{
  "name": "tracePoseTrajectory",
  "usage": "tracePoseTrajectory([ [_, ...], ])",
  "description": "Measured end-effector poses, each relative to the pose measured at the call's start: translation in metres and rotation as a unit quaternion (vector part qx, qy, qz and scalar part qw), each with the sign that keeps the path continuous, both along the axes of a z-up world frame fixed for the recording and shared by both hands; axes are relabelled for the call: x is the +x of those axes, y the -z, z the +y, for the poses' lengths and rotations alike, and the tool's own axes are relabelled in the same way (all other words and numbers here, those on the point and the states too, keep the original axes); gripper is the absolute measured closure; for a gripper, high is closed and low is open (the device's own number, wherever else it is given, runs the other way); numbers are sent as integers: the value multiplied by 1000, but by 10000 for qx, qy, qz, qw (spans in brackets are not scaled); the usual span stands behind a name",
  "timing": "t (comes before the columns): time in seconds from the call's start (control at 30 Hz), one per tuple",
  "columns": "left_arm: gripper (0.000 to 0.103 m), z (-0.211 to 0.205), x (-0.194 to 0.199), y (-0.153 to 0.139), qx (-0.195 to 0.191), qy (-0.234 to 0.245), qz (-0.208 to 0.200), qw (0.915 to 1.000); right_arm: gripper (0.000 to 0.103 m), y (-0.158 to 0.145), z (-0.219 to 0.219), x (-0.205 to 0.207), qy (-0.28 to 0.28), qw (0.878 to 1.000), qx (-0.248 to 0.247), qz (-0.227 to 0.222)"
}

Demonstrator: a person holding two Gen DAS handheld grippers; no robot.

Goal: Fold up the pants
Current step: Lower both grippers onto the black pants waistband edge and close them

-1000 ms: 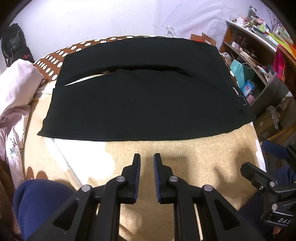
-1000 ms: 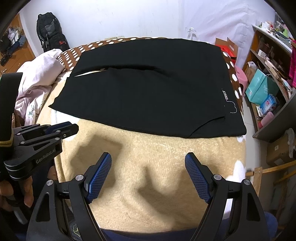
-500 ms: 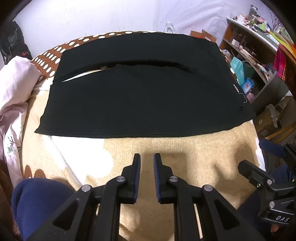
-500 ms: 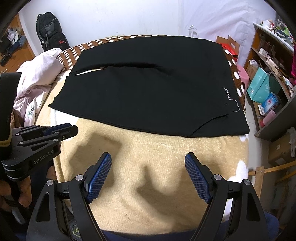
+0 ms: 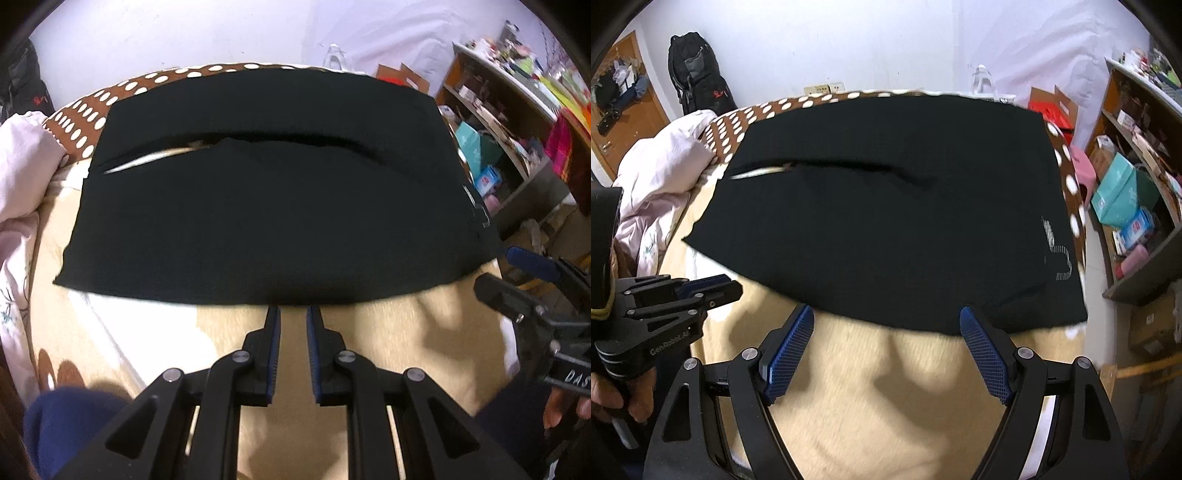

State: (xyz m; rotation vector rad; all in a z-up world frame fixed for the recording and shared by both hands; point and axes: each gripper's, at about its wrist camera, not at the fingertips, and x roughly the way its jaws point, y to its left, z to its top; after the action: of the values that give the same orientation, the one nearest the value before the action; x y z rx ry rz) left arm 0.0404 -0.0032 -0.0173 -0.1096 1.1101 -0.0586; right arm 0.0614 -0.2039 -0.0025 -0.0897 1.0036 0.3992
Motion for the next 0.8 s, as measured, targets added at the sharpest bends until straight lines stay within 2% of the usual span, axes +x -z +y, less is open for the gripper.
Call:
tracePoseTrajectory([
  [0.23, 87, 14, 42, -8, 60, 40, -135, 9999, 21, -9, -3, 51, -211, 9996, -47, -184],
  [0.33, 87, 24, 63, -8, 244, 21, -181, 9995, 21, -11, -8, 77, -284, 9993, -57, -225],
  [0.6, 87, 80, 132, -6, 449, -349, -324, 9979, 21, -11, -16, 153, -504, 9976, -266, -396],
  [0.8, 87, 117, 185, 0, 682, -365, -367, 9963, 21, -5, -15, 214, -810, 9947, -413, -480],
])
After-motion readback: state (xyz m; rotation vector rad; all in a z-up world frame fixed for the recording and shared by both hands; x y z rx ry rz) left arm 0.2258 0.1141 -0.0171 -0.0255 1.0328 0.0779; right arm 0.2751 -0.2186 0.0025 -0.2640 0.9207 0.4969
